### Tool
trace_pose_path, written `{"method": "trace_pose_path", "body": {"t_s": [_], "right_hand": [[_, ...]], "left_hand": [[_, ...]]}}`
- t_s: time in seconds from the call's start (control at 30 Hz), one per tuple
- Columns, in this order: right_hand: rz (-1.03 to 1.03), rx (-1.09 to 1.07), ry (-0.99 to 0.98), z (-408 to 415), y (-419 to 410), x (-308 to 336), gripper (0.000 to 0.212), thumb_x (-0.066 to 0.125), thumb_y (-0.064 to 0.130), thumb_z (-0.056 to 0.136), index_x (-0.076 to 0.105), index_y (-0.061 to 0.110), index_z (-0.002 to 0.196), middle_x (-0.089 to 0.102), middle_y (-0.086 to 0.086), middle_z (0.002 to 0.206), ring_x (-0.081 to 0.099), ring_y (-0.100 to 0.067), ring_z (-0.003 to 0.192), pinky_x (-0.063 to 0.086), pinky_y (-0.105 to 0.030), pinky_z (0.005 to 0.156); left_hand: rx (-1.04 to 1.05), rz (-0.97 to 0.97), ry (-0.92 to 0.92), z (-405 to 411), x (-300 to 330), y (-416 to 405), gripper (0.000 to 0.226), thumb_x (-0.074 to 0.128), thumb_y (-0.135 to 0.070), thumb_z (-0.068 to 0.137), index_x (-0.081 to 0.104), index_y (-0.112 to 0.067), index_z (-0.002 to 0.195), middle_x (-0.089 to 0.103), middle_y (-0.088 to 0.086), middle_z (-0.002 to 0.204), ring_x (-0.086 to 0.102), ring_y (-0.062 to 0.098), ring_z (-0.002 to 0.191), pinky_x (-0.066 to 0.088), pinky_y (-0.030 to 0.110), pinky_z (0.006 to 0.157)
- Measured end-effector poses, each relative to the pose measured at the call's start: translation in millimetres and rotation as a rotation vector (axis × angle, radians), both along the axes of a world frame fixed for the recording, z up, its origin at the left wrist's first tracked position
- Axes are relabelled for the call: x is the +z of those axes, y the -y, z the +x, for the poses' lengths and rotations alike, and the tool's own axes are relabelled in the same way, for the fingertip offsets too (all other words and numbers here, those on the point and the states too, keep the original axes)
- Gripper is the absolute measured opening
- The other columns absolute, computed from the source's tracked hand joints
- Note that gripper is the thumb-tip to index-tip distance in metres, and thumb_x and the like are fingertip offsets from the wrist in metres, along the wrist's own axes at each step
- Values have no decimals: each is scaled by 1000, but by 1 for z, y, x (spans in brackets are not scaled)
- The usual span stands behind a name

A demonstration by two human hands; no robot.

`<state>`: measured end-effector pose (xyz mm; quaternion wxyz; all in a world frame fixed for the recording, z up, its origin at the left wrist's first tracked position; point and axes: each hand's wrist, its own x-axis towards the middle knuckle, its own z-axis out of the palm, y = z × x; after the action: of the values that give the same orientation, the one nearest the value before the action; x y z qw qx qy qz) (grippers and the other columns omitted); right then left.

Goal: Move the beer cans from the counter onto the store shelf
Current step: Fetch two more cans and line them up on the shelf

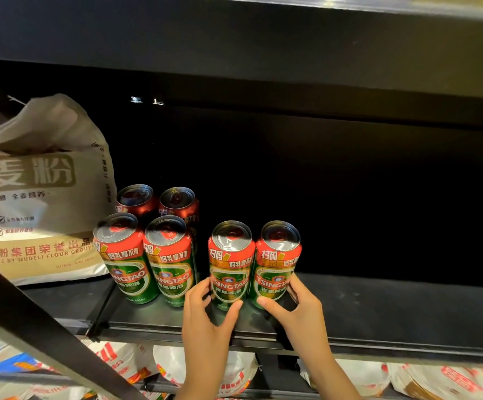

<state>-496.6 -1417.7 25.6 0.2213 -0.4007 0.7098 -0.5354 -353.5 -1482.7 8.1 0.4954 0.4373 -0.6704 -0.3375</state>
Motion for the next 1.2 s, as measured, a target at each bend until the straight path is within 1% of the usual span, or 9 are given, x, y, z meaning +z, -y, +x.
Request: {"method": "trace_pose_path", "body": {"t_s": [0.07,0.17,0.27,0.37,0.5,0.63,0.73,0.9,1.2], "right_hand": [[-4,-4,2,2,2,0,56,79,29,71,57,29,123,66,21,112,59,2,108,49,-19,93],[-10,-9,2,4,4,0,57,79,29,72,56,29,124,65,20,113,58,4,108,47,-10,87],[-26,-11,11,6,8,1,54,79,26,72,54,35,120,64,23,112,58,6,106,45,-4,81],[-40,-17,1,6,11,1,52,79,26,72,54,36,117,65,21,110,59,4,105,45,-6,81],[-54,-19,-16,7,17,1,47,79,26,74,54,39,111,66,20,109,60,3,103,46,-8,82],[-59,6,-1,5,21,-1,41,77,28,75,58,28,111,68,15,108,62,-2,104,51,-17,86],[-53,18,12,2,24,-2,43,77,27,76,59,21,114,68,12,109,62,-2,104,52,-18,86],[-20,4,22,1,30,1,41,78,23,75,55,28,109,65,17,105,58,9,100,45,-3,76],[2,-11,13,-1,35,2,38,78,20,75,53,33,99,62,21,98,56,17,94,44,-1,71]], "left_hand": [[7,-27,6,0,-1,-1,64,69,-37,70,42,-35,128,46,-24,123,53,2,109,45,12,89],[36,-21,27,-2,-1,-1,64,67,-34,72,46,-21,132,48,-10,128,57,18,110,47,22,88],[74,-34,88,-5,-2,-1,65,63,-35,76,47,-11,135,51,1,131,55,23,115,51,40,91],[116,28,137,-10,0,-1,69,58,-40,79,41,-13,141,50,5,137,53,25,121,49,46,95],[120,122,148,-22,5,-1,67,57,-34,88,29,-17,146,39,2,147,38,19,134,35,35,109],[139,173,100,-31,8,-3,64,53,-25,93,23,-16,148,30,0,151,27,13,139,22,20,107],[156,173,78,-35,8,-4,62,51,-22,94,22,-16,148,29,0,152,25,13,140,20,20,106],[196,163,62,-43,9,1,59,50,-19,94,24,-11,147,31,5,150,26,17,139,21,21,106],[245,194,-1,-54,12,6,56,50,-12,94,27,-9,145,33,9,148,31,22,137,26,24,103]]}}
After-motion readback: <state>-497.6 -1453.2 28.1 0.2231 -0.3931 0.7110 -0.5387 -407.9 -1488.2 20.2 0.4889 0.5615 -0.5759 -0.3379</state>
